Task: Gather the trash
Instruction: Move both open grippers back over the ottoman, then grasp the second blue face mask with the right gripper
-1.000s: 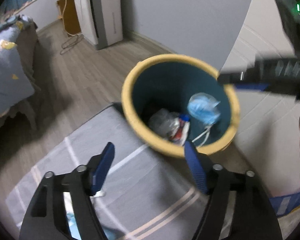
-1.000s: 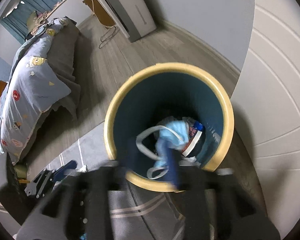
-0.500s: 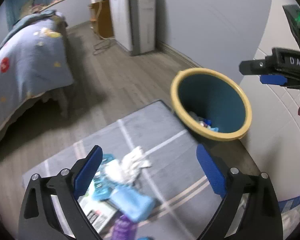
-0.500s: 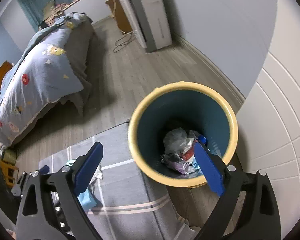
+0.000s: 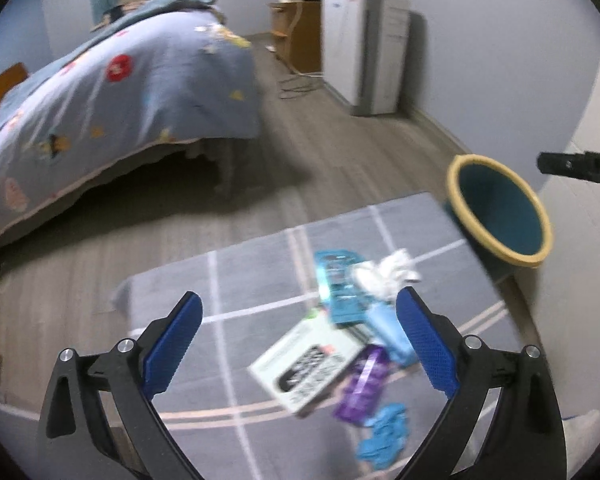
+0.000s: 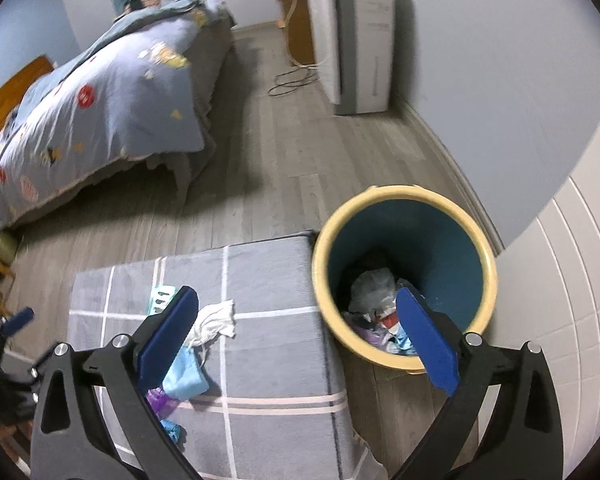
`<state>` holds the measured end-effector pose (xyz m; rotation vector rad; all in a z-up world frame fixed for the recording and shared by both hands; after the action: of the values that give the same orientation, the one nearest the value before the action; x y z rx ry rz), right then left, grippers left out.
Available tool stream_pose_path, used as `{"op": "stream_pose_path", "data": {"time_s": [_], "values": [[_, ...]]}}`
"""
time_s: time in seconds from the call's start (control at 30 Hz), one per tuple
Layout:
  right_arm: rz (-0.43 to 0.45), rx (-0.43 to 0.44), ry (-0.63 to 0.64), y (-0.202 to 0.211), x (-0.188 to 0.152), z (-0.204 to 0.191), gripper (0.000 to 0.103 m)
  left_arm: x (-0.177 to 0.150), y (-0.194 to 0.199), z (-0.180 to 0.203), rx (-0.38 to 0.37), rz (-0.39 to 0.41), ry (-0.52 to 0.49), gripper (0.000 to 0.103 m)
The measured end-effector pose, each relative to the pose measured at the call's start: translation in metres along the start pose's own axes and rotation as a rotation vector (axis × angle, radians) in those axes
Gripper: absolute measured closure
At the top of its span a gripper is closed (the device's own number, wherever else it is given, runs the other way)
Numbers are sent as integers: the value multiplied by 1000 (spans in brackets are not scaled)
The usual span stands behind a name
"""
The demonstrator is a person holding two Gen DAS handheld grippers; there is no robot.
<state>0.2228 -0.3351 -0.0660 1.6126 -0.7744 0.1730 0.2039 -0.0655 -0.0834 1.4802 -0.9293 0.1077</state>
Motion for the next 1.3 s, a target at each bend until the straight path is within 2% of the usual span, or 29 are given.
{"op": "stream_pose_path", "data": {"time_s": [0.23, 0.37, 0.5, 0.6, 0.67, 0.73, 0.87, 0.93, 1.03, 1.13, 1.23, 1.3], "values": [[-99, 27, 109, -37, -34, -50, 6, -15, -3, -34, 17, -3, 81, 7], [-164, 39, 133, -59, -54, -69, 6, -23, -9, -45, 34, -14, 61, 7], [-245, 37, 189, -82, -81, -85, 6, -35, -20, -51, 36, -59, 38, 7], [-317, 46, 197, -100, -98, -91, 8, -41, -30, -60, 15, -83, 92, 7], [-369, 63, 171, -112, -109, -94, 13, -44, -38, -63, -2, -99, 119, 7], [-414, 81, 150, -119, -117, -95, 24, -47, -47, -62, 7, -141, 114, 7], [-505, 118, 132, -130, -133, -97, 39, -46, -49, -59, -7, -139, 110, 7], [-525, 106, 160, -133, -140, -97, 62, -45, -52, -54, -28, -138, 100, 7], [-519, 107, 168, -129, -139, -95, 78, -50, -61, -47, -31, -166, 68, 7], [-507, 139, 144, -121, -132, -94, 87, -55, -73, -34, -41, -200, 25, 7], [-489, 168, 119, -111, -121, -91, 88, -60, -85, -18, -46, -230, -49, 7], [-473, 186, 107, -102, -112, -88, 89, -66, -95, -4, -76, -262, -88, 7]]}}
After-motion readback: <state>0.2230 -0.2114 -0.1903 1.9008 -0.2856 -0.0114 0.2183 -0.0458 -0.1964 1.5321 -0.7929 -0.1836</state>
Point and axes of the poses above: each gripper's, at about its wrist camera, not at the fingertips, and y roughly against the way its jaws point, z to its right, x to its top, the point moved 5 cm from there along -y, roughly the way its jaws point, and after that the axes turned 13 degrees about -y, right-handed, at the moved point
